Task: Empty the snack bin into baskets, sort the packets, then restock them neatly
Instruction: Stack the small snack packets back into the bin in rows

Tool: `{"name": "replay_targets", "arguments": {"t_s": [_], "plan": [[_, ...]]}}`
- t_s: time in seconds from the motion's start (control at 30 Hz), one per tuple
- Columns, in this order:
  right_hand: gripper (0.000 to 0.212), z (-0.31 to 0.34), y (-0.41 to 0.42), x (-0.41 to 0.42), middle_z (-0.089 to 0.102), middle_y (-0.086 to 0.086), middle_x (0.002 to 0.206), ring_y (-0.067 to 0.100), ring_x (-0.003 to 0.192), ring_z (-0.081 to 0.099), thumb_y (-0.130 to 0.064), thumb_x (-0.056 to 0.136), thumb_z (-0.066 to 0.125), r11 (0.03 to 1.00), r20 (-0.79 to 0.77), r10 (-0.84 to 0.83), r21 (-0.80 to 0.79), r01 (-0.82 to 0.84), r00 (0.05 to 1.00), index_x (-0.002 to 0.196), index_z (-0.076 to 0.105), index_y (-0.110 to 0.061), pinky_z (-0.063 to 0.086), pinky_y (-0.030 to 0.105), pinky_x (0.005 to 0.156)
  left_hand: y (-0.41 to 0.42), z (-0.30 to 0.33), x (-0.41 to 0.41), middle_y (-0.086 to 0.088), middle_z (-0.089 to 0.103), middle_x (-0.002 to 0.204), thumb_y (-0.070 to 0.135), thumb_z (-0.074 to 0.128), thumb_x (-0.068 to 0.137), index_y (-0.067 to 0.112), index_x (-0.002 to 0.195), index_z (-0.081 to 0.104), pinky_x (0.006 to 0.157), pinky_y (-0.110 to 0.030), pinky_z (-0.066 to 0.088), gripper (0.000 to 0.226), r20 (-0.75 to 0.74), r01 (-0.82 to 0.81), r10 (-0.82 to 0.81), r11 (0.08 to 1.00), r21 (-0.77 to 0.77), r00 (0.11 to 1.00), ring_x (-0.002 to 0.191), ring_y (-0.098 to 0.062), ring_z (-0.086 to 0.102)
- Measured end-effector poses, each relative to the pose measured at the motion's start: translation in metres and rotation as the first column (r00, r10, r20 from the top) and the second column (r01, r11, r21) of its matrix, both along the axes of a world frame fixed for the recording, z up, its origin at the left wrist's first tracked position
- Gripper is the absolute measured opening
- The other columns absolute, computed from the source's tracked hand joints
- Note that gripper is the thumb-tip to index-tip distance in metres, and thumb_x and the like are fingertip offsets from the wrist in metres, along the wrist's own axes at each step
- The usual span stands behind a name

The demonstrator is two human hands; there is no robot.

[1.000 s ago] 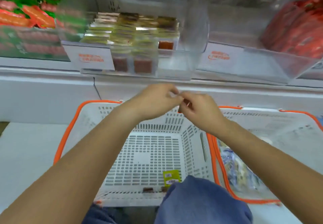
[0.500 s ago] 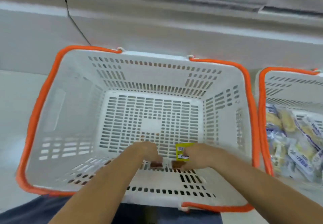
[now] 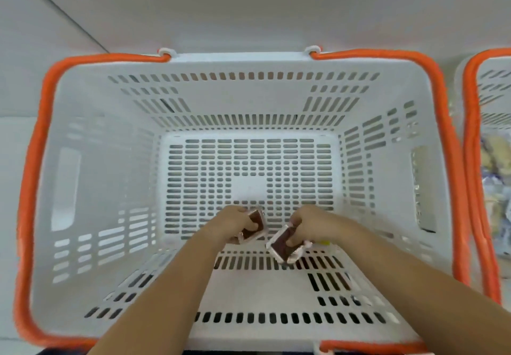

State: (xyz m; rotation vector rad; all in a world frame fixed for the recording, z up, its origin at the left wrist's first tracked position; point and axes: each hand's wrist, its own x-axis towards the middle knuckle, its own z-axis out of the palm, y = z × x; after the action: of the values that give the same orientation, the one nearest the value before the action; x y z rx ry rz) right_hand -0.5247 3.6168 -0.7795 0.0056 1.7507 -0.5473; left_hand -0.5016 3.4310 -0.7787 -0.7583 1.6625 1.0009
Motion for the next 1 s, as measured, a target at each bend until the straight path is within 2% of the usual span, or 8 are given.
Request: {"name": "replay_targets", "arguments": {"t_s": [0.1,0.2,0.33,0.43,0.53,0.67,0.9,1.0], "plan": [[0.006,0.005,0.0,-0.008,0.062,0.005,0.079,0.009,0.069,0.053,-0.014,0.082,0.072,0.958,0.021,-0.225,-0.177,0.225,0.974,0.082,0.067,-0.011,0.039,0.019,0.057,-0.001,0.001,0.001,-0.009,0.068,0.108,0.019,0.061,0.09,0.012,0.109,0.066,0.091,-0.036,0.054,0.021,0.007,-0.132,0.133,0.98,0.15,0.991,0.097,-0.022,0.065],[0.021,0.007,-0.002,-0.015,0.068,0.006,0.097,0.014,0.086,0.063,-0.012,0.078,0.076,0.881,-0.023,-0.427,-0.234,0.41,0.904,0.097,0.067,-0.013,0.052,0.028,0.073,0.003,0.006,-0.001,-0.009,0.07,0.112,0.041,0.054,0.094,0.016,0.116,0.066,0.09,-0.036,0.053,0.036,0.146,-0.286,0.247,0.861,0.42,0.958,0.099,-0.023,0.067],[0.025,0.006,0.005,-0.013,0.061,-0.004,0.091,0.008,0.079,0.061,-0.019,0.078,0.077,0.871,-0.086,-0.473,-0.194,0.45,0.877,0.097,0.06,-0.018,0.053,0.025,0.07,0.004,0.004,-0.003,-0.012,0.069,0.11,0.028,0.067,0.088,0.01,0.11,0.065,0.088,-0.036,0.055,0.029,0.0,-0.239,0.254,0.912,0.333,0.967,0.1,-0.025,0.068],[0.034,0.006,0.012,-0.006,0.06,-0.001,0.111,0.013,0.095,0.059,-0.026,0.084,0.07,0.981,-0.364,-0.145,0.066,0.181,0.92,0.115,0.056,-0.02,0.047,0.026,0.075,0.002,-0.004,-0.003,-0.013,0.069,0.105,0.013,0.065,0.089,0.007,0.112,0.062,0.073,-0.027,0.058,0.023,-0.075,-0.203,0.218,0.965,0.167,0.973,0.092,-0.023,0.068],[0.046,-0.003,0.014,0.013,0.055,0.003,0.122,0.019,0.11,0.053,-0.028,0.087,0.064,0.888,-0.405,0.381,0.412,-0.206,0.831,0.127,0.044,-0.016,0.043,0.03,0.075,-0.006,-0.008,0.002,-0.012,0.069,0.106,0.012,0.062,0.091,0.005,0.114,0.061,0.068,-0.026,0.057,0.024,-0.022,-0.322,0.33,0.934,0.156,0.944,0.091,-0.021,0.068],[0.052,-0.022,0.016,0.025,0.054,0.004,0.123,0.021,0.114,0.05,-0.024,0.085,0.066,0.801,-0.391,0.543,0.508,-0.319,0.743,0.129,0.04,-0.013,0.037,0.029,0.075,-0.011,-0.006,0.005,-0.011,0.069,0.105,0.01,0.061,0.092,0.006,0.109,0.063,0.062,-0.024,0.057,0.018,-0.015,-0.384,0.389,0.914,0.131,0.921,0.084,-0.017,0.067],[0.022,0.007,0.016,0.011,0.061,0.006,0.101,0.02,0.092,0.061,-0.029,0.09,0.062,0.992,-0.559,0.05,0.123,0.024,0.828,0.101,0.069,-0.011,0.05,0.03,0.078,-0.008,0.013,-0.002,-0.014,0.066,0.093,0.01,0.058,0.093,-0.002,0.112,0.057,0.07,-0.031,0.059,0.022,-0.01,-0.428,0.432,0.895,0.124,0.902,0.079,-0.021,0.066],[0.015,0.048,0.008,0.003,0.058,-0.003,0.1,0.015,0.096,0.06,-0.022,0.086,0.069,0.968,-0.693,-0.241,-0.22,0.119,0.679,0.099,0.072,-0.016,0.047,0.029,0.086,-0.001,0.04,-0.008,-0.014,0.068,0.1,0.009,0.052,0.096,-0.003,0.113,0.058,0.065,-0.027,0.059,0.022,0.036,-0.442,0.447,0.865,0.239,0.894,0.082,-0.022,0.067]]}}
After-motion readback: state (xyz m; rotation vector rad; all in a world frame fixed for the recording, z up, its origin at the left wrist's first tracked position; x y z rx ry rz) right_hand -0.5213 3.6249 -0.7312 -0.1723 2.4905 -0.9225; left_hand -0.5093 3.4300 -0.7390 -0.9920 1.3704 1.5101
